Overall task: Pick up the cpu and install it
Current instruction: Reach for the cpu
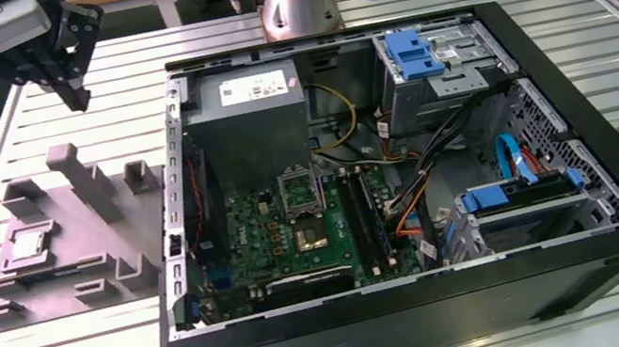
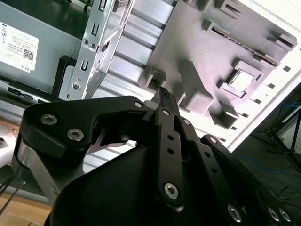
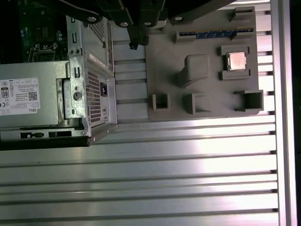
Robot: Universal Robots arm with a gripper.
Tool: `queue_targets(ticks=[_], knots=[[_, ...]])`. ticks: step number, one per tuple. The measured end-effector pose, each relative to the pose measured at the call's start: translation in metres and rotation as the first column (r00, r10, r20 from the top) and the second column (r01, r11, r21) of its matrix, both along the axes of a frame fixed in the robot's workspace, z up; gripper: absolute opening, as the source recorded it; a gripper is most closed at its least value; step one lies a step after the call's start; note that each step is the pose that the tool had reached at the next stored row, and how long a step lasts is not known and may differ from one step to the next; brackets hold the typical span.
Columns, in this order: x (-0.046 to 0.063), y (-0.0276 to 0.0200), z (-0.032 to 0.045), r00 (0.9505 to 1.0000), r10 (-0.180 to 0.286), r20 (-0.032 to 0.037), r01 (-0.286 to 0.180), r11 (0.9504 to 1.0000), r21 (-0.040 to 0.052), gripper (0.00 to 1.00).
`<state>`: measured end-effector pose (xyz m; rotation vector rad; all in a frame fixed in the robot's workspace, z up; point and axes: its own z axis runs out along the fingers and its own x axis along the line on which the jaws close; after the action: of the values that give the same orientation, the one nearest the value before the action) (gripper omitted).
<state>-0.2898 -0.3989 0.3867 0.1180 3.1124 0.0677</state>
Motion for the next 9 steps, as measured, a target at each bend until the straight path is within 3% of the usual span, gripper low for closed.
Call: queue_targets(ticks=[9], knots=[[-0.0026, 0.0000, 0.0000, 1.0000, 0.000, 0.0000, 0.000, 1.0000, 0.0000, 0.11]])
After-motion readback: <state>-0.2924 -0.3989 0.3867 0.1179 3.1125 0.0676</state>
